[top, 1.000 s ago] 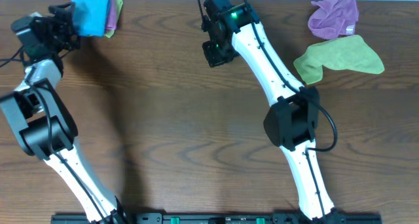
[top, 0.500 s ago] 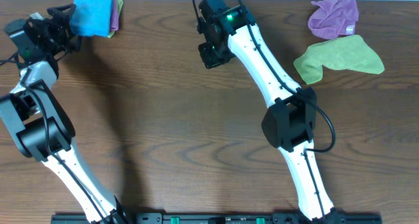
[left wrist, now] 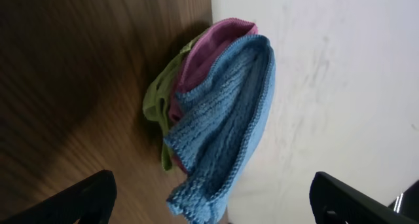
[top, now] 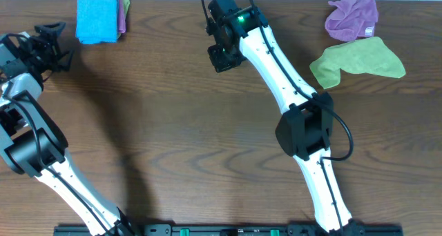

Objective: Fold the cloth

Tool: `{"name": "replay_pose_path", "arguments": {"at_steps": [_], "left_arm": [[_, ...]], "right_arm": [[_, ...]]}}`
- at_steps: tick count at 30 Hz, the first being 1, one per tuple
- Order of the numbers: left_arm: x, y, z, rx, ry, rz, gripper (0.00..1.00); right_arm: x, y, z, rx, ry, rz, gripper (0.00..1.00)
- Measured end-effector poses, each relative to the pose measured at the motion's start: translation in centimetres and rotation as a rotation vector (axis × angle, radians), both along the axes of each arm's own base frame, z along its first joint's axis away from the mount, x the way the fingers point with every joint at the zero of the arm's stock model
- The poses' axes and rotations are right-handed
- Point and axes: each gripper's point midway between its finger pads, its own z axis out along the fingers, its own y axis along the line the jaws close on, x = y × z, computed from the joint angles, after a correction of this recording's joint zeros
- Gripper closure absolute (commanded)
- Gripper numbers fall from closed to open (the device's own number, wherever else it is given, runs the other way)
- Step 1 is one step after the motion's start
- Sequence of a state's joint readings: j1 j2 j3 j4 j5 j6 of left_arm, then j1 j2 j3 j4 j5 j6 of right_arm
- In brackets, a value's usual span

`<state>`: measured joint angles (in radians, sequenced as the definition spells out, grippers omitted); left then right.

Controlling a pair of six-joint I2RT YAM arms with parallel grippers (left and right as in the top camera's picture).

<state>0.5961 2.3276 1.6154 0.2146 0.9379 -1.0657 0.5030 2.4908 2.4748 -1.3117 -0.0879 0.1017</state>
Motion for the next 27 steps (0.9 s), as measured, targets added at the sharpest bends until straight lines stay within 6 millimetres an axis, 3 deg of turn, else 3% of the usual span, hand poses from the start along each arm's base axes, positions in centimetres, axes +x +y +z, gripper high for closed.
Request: {"name": "replay_pose_path", "arguments": {"at_steps": [5,8,9,11,13,14,16,20,21,27], "left_arm": [[-0.3,0.2,0.5,0.087,-0.05,-0.047,0.04],[-0.7,0.1,3.6,0.187,-0.107,-0.079,0.04],[-1.0,-0.2,5.1,0.217,-0.121,-0.091,0.04],[-1.9,-0.8,8.9,0.299,-0.159,-0.118,0.04],[-4.2,-2.7,14.5,0.423,-0.198,-0.171,0.04],[-5.7,-3.9,16.3,0.47,-0.193,-0.203,0.04],[-8.4,-6.6,19.1,0.558,-0.191,-0.275,0.04],[-14.6,-13.1,21.9,0.726,-0.143,-0.44,0.04],[-15.9,-14.5,22.7,0.759,-0.146,-0.47,0.04],[-24.7,-21.4,28.4,1.019,-0.216,-0.544,0.05]], "right_arm": [[0.0,0.0,0.0,0.0,0.0,0.0,0.99],[0.1,0.0,0.4,0.003,-0.006,0.0,0.98],[0.1,0.0,0.9,0.003,-0.013,-0.001,0.88],[0.1,-0.2,2.5,0.003,-0.033,-0.004,0.47],[-0.2,-1.3,5.6,-0.023,-0.08,-0.01,0.09],[-0.7,-2.1,7.4,-0.036,-0.101,-0.012,0.01],[-2.1,-3.8,11.5,-0.067,-0.154,-0.014,0.01],[-6.1,-7.4,19.5,-0.087,-0.26,-0.04,0.01],[-7.0,-8.0,20.8,-0.087,-0.277,-0.043,0.01],[-12.5,-8.5,28.3,-0.004,-0.435,-0.003,0.02]]}}
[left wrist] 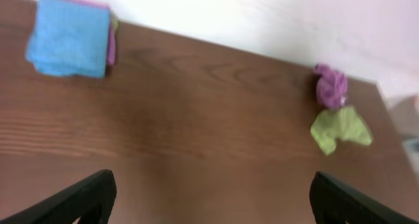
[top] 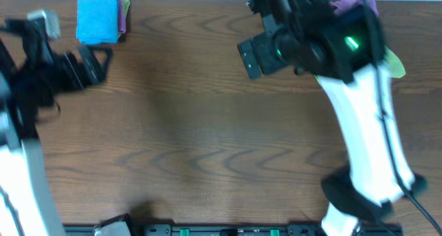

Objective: Fold the cloth

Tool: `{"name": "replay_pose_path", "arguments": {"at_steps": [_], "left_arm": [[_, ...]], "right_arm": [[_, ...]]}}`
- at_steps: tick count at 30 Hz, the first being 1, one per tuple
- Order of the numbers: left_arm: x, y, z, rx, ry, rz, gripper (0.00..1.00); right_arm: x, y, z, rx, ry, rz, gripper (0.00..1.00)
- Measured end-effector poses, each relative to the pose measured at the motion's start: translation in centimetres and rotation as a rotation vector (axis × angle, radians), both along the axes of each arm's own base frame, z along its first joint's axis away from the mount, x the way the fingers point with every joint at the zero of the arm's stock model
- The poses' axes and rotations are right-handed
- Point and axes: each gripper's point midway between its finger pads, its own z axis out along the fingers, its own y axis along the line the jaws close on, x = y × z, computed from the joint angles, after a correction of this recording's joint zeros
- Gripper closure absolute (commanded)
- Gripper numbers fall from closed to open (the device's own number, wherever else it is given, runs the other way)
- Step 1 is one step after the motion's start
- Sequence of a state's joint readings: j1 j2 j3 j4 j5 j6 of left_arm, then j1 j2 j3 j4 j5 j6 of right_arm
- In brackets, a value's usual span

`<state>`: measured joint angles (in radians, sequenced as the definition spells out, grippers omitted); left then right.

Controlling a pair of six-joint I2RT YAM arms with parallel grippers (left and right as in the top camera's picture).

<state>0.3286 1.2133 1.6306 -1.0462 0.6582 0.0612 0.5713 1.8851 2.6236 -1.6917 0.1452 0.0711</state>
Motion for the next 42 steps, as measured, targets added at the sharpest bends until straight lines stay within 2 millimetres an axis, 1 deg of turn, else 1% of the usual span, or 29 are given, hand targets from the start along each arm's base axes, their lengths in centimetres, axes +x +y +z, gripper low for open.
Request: {"name": "replay_pose_path", "arguments": {"at_steps": [1,2,3,4,5,6,7,9,10,12,14,16,17,18,19,20,21,22,24,25,26,27,29,31,36,42], "left_arm": [[-2.6,-1.3,1.5,0.057,-0.053,-0.016,0.04],[-4.3,-2.0,2.4,0.085,-0.089,-0.024,0.05],[-6.5,-2.8,3.4,0.122,-0.14,-0.03,0.04],[-8.1,-3.2,3.9,0.144,-0.173,-0.032,0.04],[-10.2,-3.5,4.1,0.175,-0.216,-0.02,0.04],[-11.3,-3.6,4.1,0.188,-0.238,-0.015,0.05],[-12.3,-3.8,3.9,0.203,-0.258,-0.011,0.05],[-13.6,-3.9,3.1,0.222,-0.276,-0.009,0.04],[-13.9,-4.0,2.5,0.227,-0.275,-0.01,0.05],[-14.1,-4.1,1.5,0.23,-0.269,-0.017,0.05],[-13.8,-4.1,0.1,0.227,-0.244,-0.024,0.05],[-13.3,-4.1,-1.0,0.223,-0.218,-0.033,0.05],[-13.0,-4.1,-2.0,0.219,-0.195,-0.041,0.05],[-12.6,-4.2,-3.2,0.213,-0.165,-0.051,0.05],[-12.3,-4.2,-4.0,0.209,-0.149,-0.058,0.04],[-12.1,-4.2,-4.8,0.205,-0.134,-0.062,0.05],[-11.7,-4.2,-5.5,0.203,-0.126,-0.066,0.05],[-11.4,-4.2,-6.5,0.198,-0.103,-0.07,0.05],[-11.1,-4.2,-8.2,0.189,-0.065,-0.074,0.05],[-11.1,-4.2,-9.0,0.183,-0.043,-0.076,0.05],[-11.1,-4.2,-9.5,0.176,-0.027,-0.076,0.05],[-11.1,-4.3,-9.8,0.168,-0.016,-0.075,0.05],[-11.2,-4.3,-10.1,0.15,0.001,-0.067,0.05],[-11.2,-4.3,-10.1,0.141,0.005,-0.061,0.04],[-11.2,-4.3,-10.1,0.13,0.01,-0.053,0.05],[-11.2,-4.3,-10.1,0.126,0.012,-0.051,0.05]], "right_arm": [[-2.0,0.3,1.7,0.021,-0.04,0.034,0.02],[-3.4,0.3,2.9,0.034,-0.068,0.057,0.02],[-5.1,-0.2,3.8,0.043,-0.092,0.069,0.01],[-6.5,-0.2,4.3,0.045,-0.106,0.087,0.01],[-8.1,-0.9,4.7,0.038,-0.124,0.089,0.01],[-8.9,-1.6,4.7,0.024,-0.129,0.084,0.02],[-9.7,-2.3,4.4,0.01,-0.129,0.078,0.01],[-10.8,-3.4,3.5,-0.021,-0.12,0.07,0.01],[-11.3,-3.9,3.0,-0.034,-0.118,0.064,0.01],[-11.9,-4.7,2.2,-0.03,-0.127,0.051,0.01],[-12.7,-5.7,1.3,0.009,-0.162,0.026,0.01],[-13.4,-6.4,0.6,0.069,-0.208,0.006,0.01],[-13.9,-6.9,-0.1,0.124,-0.249,-0.01,0.01],[-14.6,-7.4,-1.6,0.193,-0.285,-0.015,0.01],[-14.9,-7.4,-2.8,0.236,-0.31,-0.015,0.01],[-14.9,-6.9,-4.1,0.283,-0.33,-0.008,0.01],[-14.7,-6.3,-6.6,0.306,-0.33,0.003,0.01],[-14.4,-5.6,-9.9,0.296,-0.298,0.011,0.01],[-14.0,-4.7,-15.5,0.246,-0.226,0.02,0.01],[-13.8,-4.4,-17.1,0.237,-0.208,0.023,0.01],[-13.7,-4.2,-17.9,0.232,-0.199,0.025,0.01],[-13.5,-4.1,-18.1,0.236,-0.204,0.023,0.01],[-13.1,-3.9,-17.5,0.25,-0.232,0.015,0.01],[-12.9,-4.2,-17.4,0.24,-0.243,0.001,0.01],[-12.9,-4.6,-17.8,0.217,-0.235,-0.009,0.01],[-12.9,-4.7,-17.8,0.215,-0.235,-0.01,0.01]]}}
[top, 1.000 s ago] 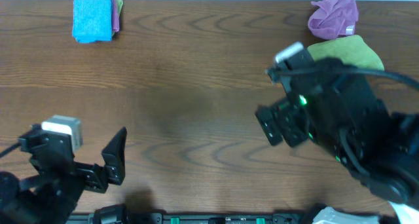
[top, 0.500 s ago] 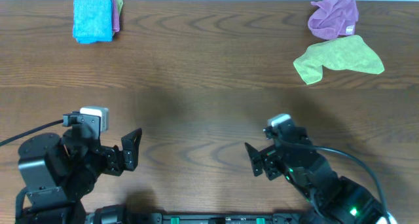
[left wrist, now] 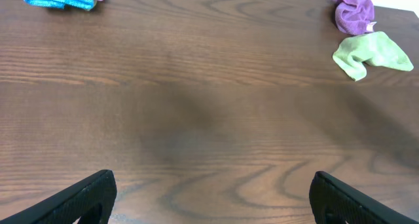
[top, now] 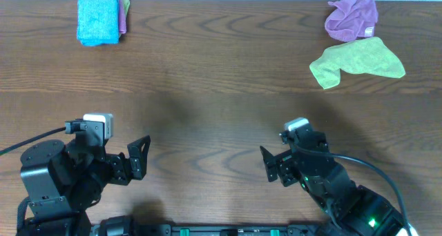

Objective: Fold the cloth

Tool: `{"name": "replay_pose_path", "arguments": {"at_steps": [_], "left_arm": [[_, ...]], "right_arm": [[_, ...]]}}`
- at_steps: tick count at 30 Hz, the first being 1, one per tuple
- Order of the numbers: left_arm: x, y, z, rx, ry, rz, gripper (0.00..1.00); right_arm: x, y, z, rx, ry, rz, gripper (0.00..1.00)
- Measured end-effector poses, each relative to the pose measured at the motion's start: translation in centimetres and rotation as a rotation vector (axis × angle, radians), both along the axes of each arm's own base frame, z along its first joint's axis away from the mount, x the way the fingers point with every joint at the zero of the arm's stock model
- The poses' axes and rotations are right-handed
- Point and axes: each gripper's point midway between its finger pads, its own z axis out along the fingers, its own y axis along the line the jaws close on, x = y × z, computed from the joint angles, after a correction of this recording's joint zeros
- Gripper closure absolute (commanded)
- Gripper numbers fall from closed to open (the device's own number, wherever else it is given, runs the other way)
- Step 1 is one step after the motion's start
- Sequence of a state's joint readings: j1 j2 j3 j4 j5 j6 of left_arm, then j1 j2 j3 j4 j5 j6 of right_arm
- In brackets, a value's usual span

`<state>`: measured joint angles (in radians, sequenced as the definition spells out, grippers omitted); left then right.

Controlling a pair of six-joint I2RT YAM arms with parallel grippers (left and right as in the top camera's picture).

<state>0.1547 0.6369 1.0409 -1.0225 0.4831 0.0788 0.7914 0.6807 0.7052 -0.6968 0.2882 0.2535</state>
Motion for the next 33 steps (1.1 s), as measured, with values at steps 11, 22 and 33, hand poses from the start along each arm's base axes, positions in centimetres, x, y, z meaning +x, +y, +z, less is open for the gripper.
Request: {"name": "replay_pose_path", "arguments": {"at_steps": [11,22,33], "left_arm": [[-2.3,-0.8,0.8,0.097,-0.12,-0.059,0.05],[-0.4,-1.8,-8.5,0.214,-0.308,-0.16,0.05],[0.8,-2.7,-13.5,0.187,-0.361,-0.191,0.05]], "right_arm": [[0.0,0.0,0.0,-0.001,0.001,-0.001,0.01],[0.0,-0.1,0.0,-0.002,0.0,-0.005,0.01],[0.0,-0.1,0.0,0.0,0.0,-0.005,0.01]]}}
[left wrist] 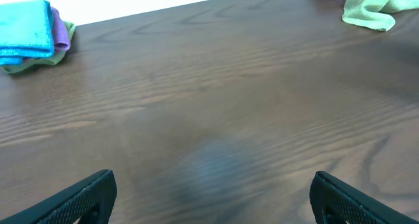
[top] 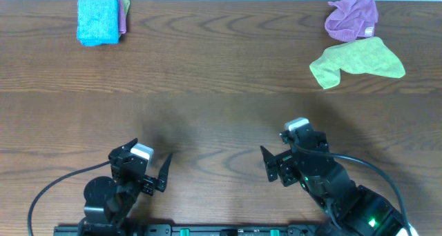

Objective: Fold the cloth

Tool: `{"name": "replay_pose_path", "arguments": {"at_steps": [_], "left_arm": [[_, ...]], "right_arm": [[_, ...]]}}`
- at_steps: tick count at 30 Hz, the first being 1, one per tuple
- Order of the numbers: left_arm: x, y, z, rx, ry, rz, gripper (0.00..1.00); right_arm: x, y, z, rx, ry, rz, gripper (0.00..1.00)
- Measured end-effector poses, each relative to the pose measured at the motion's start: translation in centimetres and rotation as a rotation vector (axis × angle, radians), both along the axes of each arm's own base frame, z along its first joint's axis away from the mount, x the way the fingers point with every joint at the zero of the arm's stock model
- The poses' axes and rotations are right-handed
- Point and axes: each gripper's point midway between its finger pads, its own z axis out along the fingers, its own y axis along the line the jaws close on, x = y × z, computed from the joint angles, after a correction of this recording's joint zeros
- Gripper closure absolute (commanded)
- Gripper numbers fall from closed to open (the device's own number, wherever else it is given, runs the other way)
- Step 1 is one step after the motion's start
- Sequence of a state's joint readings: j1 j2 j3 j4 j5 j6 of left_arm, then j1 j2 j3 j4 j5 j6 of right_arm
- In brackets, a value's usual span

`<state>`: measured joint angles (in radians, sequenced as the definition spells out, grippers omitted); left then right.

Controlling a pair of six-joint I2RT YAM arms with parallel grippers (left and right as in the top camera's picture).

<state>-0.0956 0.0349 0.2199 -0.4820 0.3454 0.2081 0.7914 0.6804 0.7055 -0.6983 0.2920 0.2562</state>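
A crumpled green cloth (top: 358,60) lies at the far right of the table, and a crumpled purple cloth (top: 352,16) sits just behind it. The left wrist view catches the green cloth (left wrist: 376,11) at its top right. My left gripper (top: 148,163) sits low at the front edge, left of centre. It is open, with its fingertips (left wrist: 85,194) wide apart over bare wood and nothing between them. My right gripper (top: 271,163) rests at the front edge right of centre, open and empty. Both grippers are far from the cloths.
A folded stack (top: 100,18) with a blue cloth on top of purple and green ones lies at the far left corner; the stack (left wrist: 26,37) also shows in the left wrist view. The brown wooden table (top: 221,91) ends at a white wall behind.
My left arm has shifted a little to the right and sunk lower at the front edge, so its camera now looks flatter across the table. The right arm and all cloths are unchanged.
My left gripper was open right beside the folded stack at the far left, with the right arm reaching to the far middle. Then both arms were raised and blurred. Later both sat at the front edge, open and empty, where they remain.
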Motion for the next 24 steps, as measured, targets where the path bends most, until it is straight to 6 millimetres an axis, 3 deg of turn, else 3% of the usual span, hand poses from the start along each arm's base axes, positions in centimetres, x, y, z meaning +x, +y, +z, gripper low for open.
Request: {"name": "replay_pose_path", "arguments": {"at_steps": [8,24], "left_arm": [[0.4,-0.2,-1.7,-0.005,0.002,-0.01,0.05],[0.7,0.1,-1.6,0.005,-0.015,0.01,0.05]], "right_arm": [[0.0,0.0,0.0,0.0,0.0,0.0,0.01],[0.0,0.0,0.0,0.0,0.0,0.0,0.01]]}}
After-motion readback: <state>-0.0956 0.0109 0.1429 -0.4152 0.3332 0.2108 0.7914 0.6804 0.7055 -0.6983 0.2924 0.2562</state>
